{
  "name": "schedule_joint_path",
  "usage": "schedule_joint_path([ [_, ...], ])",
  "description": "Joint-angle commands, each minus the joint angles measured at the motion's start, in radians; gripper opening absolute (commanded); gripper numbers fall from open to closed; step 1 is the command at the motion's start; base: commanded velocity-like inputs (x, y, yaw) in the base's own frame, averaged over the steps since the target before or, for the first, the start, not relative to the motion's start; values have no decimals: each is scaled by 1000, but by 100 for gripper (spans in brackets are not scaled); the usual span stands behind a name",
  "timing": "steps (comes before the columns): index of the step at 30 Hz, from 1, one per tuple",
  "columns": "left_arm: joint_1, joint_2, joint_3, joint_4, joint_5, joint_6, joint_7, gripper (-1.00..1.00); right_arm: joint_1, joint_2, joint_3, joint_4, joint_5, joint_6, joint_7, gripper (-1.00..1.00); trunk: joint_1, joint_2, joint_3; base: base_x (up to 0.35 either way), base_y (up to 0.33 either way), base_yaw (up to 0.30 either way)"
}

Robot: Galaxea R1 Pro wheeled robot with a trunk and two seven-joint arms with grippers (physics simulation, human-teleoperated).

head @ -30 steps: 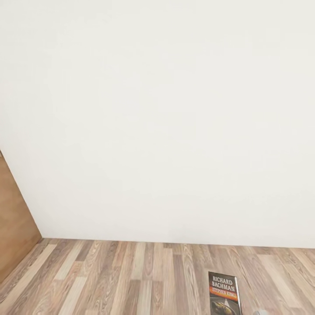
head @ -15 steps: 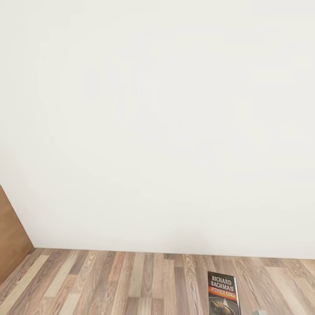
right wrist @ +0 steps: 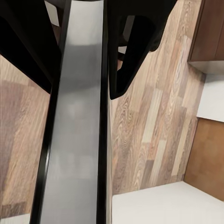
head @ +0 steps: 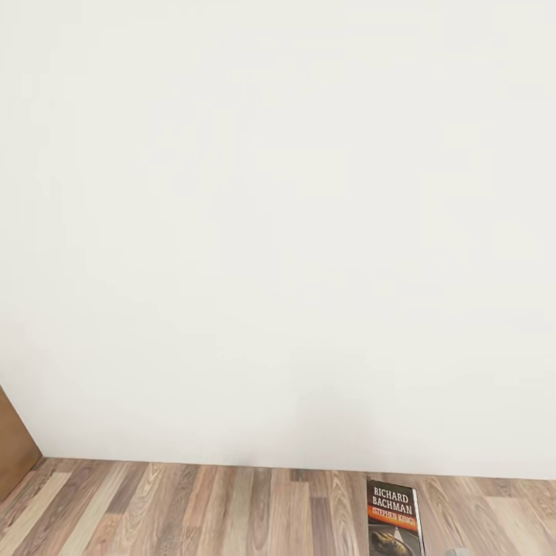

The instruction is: In the bedroom, move the book from the bed onto either nightstand, and place the two sandals side by side next to the bed.

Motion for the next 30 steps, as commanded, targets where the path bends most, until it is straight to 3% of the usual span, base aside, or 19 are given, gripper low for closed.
schedule_joint_path([
  [1, -1, 0, -2, 1, -2, -6, 0, 100, -1, -1, 5, 0, -11, 2, 4, -100, 1, -2, -2, 332, 0, 0],
  [20, -1, 0, -2, 1, -3, -6, 0, 100, -1, -1, 4, 0, -11, 2, 7, -100, 1, -2, -2, 329, 0, -5],
  [30, -1, 0, -2, 1, -2, -6, 0, 100, -1, -1, 6, -1, -11, 3, 9, -100, 1, -2, 2, 63, 0, -185],
])
